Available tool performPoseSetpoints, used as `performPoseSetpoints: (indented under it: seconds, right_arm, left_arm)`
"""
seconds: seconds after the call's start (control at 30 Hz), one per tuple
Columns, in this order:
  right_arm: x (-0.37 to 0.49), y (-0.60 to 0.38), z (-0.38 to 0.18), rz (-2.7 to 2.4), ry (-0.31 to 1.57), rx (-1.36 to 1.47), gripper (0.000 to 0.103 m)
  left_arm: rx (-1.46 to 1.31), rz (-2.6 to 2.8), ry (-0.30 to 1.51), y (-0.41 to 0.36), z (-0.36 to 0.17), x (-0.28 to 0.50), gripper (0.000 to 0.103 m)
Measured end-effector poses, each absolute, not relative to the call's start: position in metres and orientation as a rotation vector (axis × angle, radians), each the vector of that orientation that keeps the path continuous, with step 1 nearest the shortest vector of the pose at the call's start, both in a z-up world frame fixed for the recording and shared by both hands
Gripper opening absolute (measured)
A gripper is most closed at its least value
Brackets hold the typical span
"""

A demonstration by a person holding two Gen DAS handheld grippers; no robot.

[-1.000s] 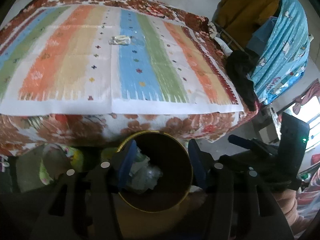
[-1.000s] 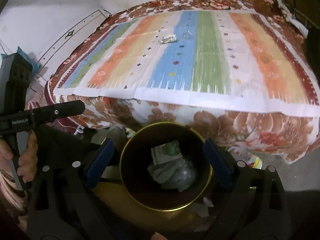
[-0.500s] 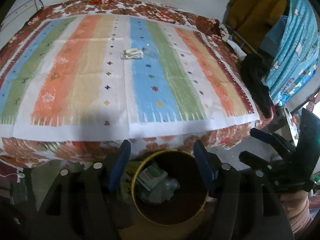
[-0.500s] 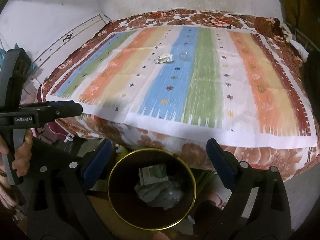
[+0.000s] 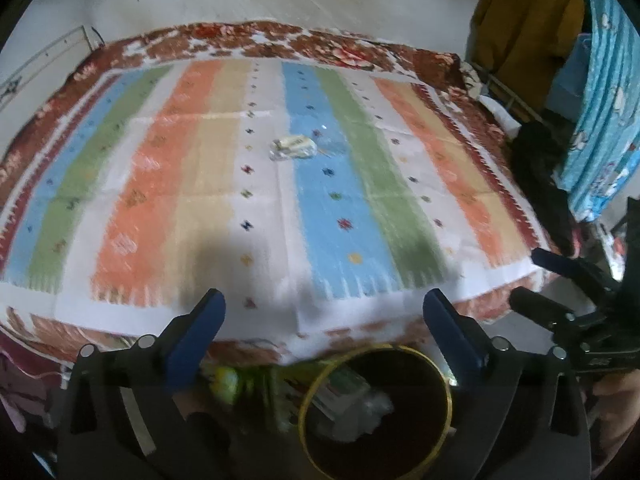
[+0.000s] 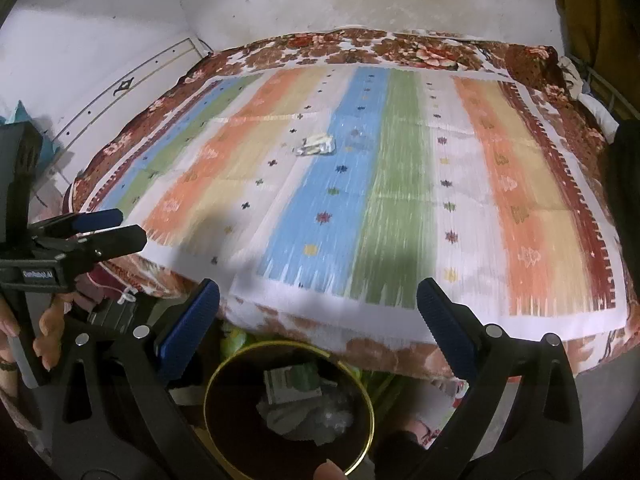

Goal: Collect trash
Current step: 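Move both open grippers back over the wrapper and clear cup on the bed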

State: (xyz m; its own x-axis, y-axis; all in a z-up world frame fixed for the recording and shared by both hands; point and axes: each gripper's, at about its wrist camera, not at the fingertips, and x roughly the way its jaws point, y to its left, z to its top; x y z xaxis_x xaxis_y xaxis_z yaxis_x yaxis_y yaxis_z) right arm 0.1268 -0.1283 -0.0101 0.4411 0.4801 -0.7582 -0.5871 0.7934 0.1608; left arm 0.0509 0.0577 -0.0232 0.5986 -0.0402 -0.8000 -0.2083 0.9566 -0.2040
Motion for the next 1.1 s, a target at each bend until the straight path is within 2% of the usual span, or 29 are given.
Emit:
performPoseSetpoints:
  seconds: [0.33,1.1]
  right_arm:
    - [0.174,-0.098,-0.007,0.617,0.874,-0.155,0.094]
    - [0.266,-0.048,-0.039,0.601,0.849,-0.248,0.093]
  left_arm:
    - [-0.202,0.130,0.929,0.068,-0.022,0.102,0.097]
    - [-0.019,0.102,1.003,0.093,-0.071,0.192,0.097]
